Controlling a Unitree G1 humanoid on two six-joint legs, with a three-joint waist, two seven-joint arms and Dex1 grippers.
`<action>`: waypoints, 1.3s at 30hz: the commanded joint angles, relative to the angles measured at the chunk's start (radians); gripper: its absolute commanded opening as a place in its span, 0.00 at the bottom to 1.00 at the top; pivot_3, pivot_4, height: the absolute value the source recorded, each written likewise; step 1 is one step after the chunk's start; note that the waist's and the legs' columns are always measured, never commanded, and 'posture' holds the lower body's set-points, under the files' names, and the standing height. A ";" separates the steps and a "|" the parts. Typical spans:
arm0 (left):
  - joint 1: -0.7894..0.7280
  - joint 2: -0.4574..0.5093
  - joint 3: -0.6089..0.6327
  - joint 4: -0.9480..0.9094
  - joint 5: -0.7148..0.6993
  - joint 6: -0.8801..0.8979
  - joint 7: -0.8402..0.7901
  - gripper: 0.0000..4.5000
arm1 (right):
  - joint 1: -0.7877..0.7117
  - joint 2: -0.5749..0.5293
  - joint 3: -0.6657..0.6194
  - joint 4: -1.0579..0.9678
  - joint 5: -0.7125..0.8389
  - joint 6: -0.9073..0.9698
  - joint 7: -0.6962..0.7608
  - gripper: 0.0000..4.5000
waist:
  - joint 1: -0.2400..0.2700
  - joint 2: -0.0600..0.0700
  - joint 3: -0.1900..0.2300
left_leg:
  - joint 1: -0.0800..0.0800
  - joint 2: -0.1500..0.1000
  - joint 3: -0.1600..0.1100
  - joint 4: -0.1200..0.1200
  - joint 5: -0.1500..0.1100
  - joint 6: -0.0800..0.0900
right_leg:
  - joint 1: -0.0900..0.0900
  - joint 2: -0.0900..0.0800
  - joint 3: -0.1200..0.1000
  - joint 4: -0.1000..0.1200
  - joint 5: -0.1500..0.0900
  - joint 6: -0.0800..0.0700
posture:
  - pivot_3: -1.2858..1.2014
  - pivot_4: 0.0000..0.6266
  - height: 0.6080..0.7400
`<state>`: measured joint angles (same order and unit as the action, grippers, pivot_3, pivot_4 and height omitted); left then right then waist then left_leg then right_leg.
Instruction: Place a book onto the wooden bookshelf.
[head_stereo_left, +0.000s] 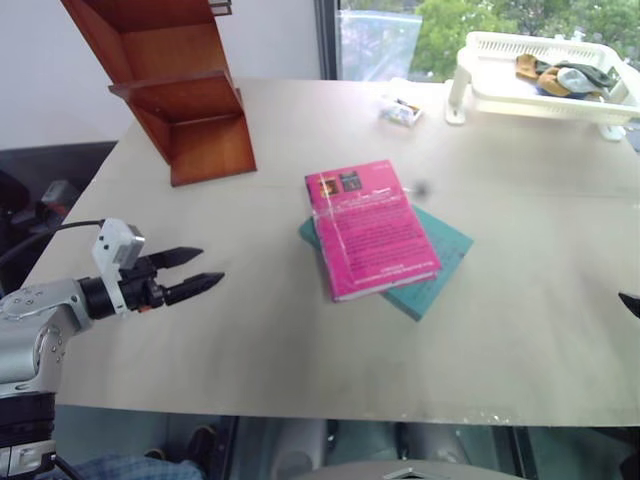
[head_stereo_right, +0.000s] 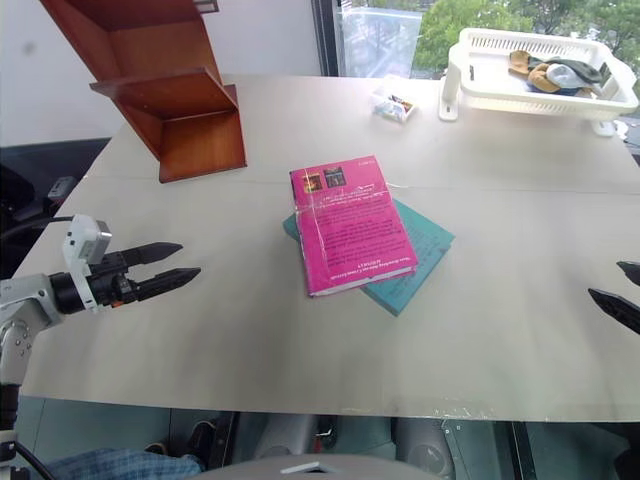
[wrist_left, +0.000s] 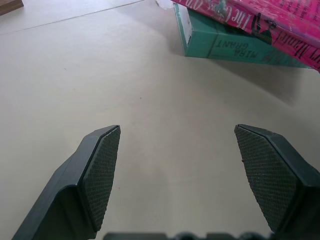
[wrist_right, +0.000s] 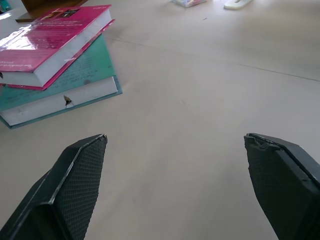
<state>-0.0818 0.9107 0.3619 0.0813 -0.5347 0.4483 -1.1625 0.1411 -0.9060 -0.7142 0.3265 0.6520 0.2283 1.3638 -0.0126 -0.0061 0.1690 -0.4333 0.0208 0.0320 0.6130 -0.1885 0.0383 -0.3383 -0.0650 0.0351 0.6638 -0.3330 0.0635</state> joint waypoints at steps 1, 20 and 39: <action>0.010 -0.006 0.031 -0.038 -0.004 -0.024 0.016 0.88 | -0.030 -0.015 0.008 0.010 -0.013 -0.029 -0.001 1.00 | 0.000 0.000 0.000 | 0.000 0.000 0.000 0.000 0.000 0.000 | 0.000 0.000 -0.001 0.000 0.000 0.000 | 0.52 0.24 1.00; 0.059 -0.014 0.043 -0.090 -0.002 -0.024 0.048 0.88 | -0.114 -0.009 0.060 0.081 -0.049 -0.060 0.004 1.00 | -0.001 0.000 0.000 | 0.001 0.001 0.001 0.001 0.000 0.000 | 0.000 0.003 -0.001 0.001 0.000 0.001 | 0.52 0.24 1.00; -0.051 0.057 0.059 -0.166 -0.175 0.052 -0.164 0.88 | -0.251 0.097 0.221 -0.022 -0.066 -0.068 -0.057 1.00 | -0.003 0.000 0.000 | 0.001 0.002 0.002 0.005 0.000 0.000 | -0.001 0.009 0.002 0.006 0.000 0.001 | 0.52 0.24 1.00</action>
<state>-0.1198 0.9378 0.3846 -0.0514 -0.6753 0.4997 -1.2936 -0.0906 -0.8074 -0.4904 0.3411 0.5765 0.1639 1.3163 -0.0157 -0.0066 0.1689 -0.4318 0.0226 0.0343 0.6180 -0.1883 0.0381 -0.3390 -0.0556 0.0367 0.6706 -0.3329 0.0641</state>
